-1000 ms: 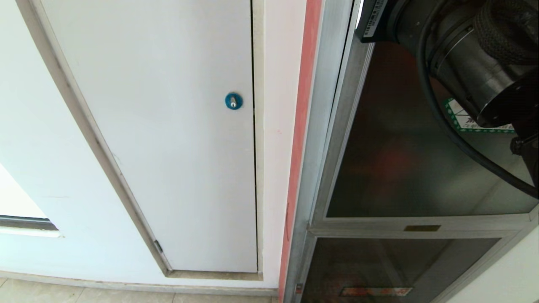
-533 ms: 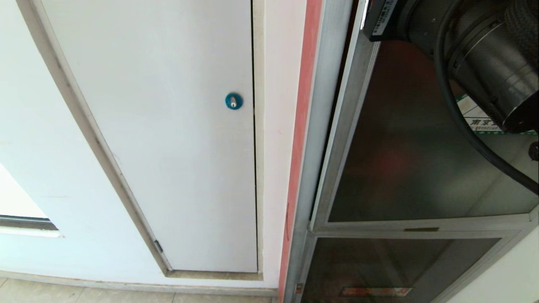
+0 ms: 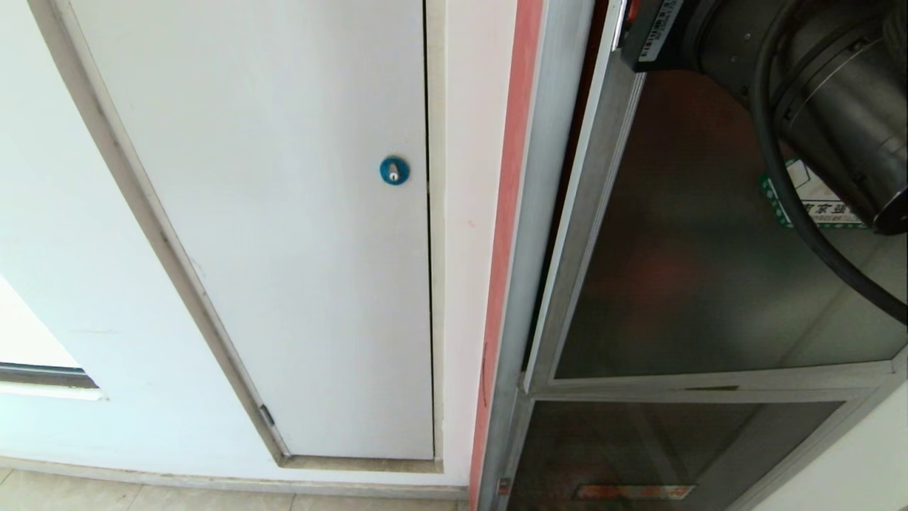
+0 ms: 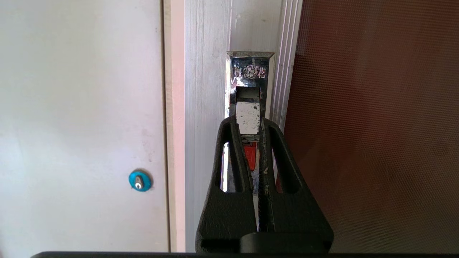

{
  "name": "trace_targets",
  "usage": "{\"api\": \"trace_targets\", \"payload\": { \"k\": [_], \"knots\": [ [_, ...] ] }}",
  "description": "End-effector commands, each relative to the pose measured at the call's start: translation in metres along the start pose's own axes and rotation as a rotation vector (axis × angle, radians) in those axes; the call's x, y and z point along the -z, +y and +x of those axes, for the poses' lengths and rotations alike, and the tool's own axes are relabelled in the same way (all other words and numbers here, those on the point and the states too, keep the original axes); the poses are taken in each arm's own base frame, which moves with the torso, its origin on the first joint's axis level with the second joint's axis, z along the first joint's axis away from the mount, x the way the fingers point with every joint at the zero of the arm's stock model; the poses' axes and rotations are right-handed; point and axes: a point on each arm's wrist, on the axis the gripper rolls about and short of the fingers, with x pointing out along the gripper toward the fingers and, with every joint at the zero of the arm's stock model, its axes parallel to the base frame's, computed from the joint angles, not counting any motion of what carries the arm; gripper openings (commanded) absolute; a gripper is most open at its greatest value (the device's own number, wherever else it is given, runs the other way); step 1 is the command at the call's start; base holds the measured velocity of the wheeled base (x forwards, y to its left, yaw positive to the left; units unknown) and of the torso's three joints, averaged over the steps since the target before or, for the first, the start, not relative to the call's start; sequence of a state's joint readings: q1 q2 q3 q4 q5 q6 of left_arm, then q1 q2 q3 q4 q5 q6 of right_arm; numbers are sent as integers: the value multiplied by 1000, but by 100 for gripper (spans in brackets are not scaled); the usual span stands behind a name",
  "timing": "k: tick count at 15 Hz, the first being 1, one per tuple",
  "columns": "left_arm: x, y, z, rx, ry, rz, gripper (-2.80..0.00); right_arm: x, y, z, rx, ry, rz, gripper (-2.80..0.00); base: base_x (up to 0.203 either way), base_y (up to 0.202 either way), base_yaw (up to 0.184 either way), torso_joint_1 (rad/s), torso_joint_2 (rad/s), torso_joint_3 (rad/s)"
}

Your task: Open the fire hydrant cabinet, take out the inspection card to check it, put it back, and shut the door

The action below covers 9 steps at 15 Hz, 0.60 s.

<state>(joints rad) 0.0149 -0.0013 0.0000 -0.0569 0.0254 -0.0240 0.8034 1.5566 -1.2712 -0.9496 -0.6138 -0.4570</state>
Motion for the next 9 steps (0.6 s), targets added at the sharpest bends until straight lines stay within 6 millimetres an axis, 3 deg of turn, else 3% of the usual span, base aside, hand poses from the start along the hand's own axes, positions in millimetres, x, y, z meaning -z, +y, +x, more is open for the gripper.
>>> {"api": "trace_targets", "payload": {
  "k": [1,8,9],
  "knots": [
    [6,0,1,-1,20,0,-280,-3,-3,-2,12,-4,3,-280,0,0,0,0,0,0],
    [5,0,1,-2,20,0,-280,-1,-6,-7,12,27,-15,-280,0,0,0,0,0,0],
    [6,0,1,-2,21,0,-280,-2,-7,-8,11,27,-15,0,0,0,0,0,0,0]
  ]
}}
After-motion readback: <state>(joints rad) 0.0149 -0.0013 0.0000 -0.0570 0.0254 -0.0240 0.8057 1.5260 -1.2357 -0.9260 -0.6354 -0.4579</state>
